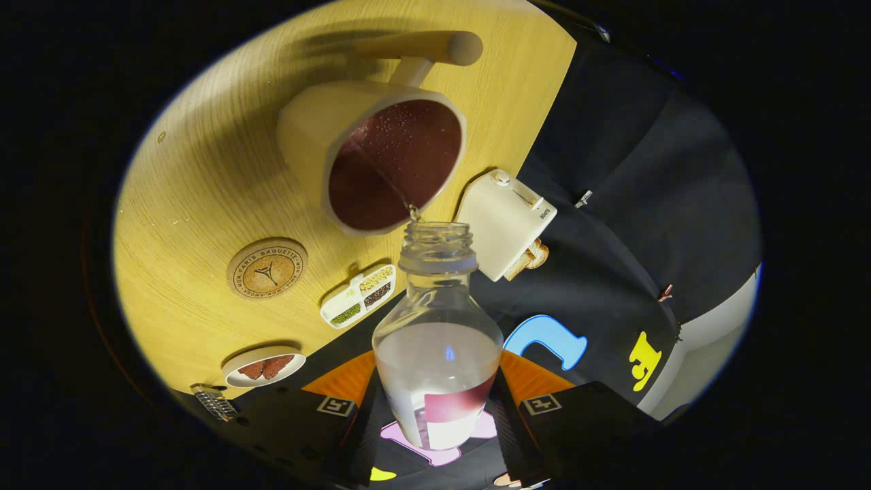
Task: Take the bottle from table, then pour the juice into the cup, finally place the bottle on the coaster
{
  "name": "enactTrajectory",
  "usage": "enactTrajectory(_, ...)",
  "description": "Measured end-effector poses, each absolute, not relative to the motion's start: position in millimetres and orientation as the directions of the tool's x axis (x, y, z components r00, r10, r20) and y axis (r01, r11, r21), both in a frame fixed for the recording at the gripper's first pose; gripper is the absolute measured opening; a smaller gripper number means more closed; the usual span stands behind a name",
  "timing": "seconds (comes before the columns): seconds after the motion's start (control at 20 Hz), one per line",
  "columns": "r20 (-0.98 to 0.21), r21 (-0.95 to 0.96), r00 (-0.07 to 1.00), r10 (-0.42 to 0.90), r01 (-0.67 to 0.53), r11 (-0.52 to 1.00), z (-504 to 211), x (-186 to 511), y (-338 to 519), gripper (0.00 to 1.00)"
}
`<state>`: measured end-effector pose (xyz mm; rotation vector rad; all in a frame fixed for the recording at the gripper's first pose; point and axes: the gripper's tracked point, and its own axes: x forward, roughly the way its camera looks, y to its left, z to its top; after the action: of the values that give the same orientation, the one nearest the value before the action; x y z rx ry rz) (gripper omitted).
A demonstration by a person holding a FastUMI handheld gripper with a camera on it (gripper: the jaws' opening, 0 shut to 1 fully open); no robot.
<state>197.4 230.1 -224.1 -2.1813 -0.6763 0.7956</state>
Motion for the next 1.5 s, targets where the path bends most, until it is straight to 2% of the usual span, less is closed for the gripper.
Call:
enactTrajectory(0.25, -0.326, -0.749, 0.657, 0.680, 0.260, -0.610, -218, 197, 234, 0.73)
enactTrajectory(1.5, -0.319, -0.767, 0.635, 0.704, 0.263, -0.585, -219, 186, 239, 0.74)
